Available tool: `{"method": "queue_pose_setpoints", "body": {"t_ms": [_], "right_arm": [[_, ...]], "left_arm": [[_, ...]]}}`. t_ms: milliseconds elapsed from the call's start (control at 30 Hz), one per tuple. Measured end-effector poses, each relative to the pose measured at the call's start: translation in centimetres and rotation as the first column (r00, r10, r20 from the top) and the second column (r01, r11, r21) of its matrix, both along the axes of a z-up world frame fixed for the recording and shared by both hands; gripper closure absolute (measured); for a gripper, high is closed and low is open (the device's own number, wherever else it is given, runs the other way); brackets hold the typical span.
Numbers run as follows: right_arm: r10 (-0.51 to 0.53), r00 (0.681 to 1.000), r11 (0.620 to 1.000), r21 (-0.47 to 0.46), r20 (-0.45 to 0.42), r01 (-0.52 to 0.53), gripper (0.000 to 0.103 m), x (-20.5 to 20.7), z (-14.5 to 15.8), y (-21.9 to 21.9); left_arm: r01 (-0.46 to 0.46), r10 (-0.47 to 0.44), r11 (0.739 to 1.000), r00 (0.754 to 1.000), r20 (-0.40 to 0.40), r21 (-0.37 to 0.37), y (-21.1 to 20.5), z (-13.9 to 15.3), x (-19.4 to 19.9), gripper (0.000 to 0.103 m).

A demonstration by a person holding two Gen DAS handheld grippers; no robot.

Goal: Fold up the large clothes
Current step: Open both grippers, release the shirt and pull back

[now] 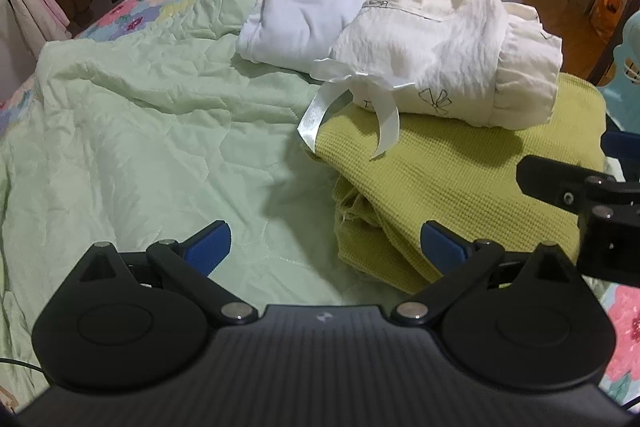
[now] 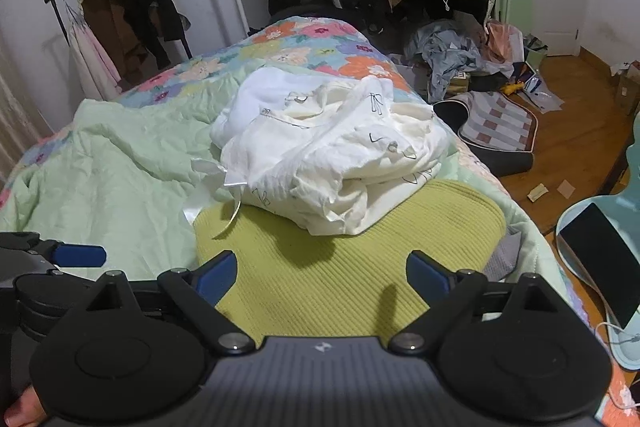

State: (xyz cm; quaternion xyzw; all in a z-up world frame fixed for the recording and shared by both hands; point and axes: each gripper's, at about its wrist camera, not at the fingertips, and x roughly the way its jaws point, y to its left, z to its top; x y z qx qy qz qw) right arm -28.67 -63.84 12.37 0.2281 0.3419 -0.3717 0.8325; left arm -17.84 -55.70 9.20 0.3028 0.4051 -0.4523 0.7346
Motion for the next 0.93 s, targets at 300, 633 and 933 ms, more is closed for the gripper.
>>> {"method": "queue_pose_setpoints", "body": {"t_ms": [300,633,933], "right_arm": [[0.001,1.000,1.000,-0.014,-0.016,-0.001,0.010,0.2,-0.2,0.5],[0.014,1.000,1.000,-0.007,-0.021,-0.015,0.009,0.2,-0.3,0.1],[0.018,1.000,1.000,-0.002,-0.002,-0.018,0.009,-0.1,0.0,0.1]], "left_arm": [[0.020,-0.021,1.000,0.999,0.043,0.020,-0.3,-0.1,-1.4,0.000],[0.065,-0.069,0.997,0.983,0.171,0.030,-0.3,0.4,-2.8,0.000],[0.060,-0.066,0.998,0.983,0.173,0.036,-0.1,0.6,-2.8,0.000]]}}
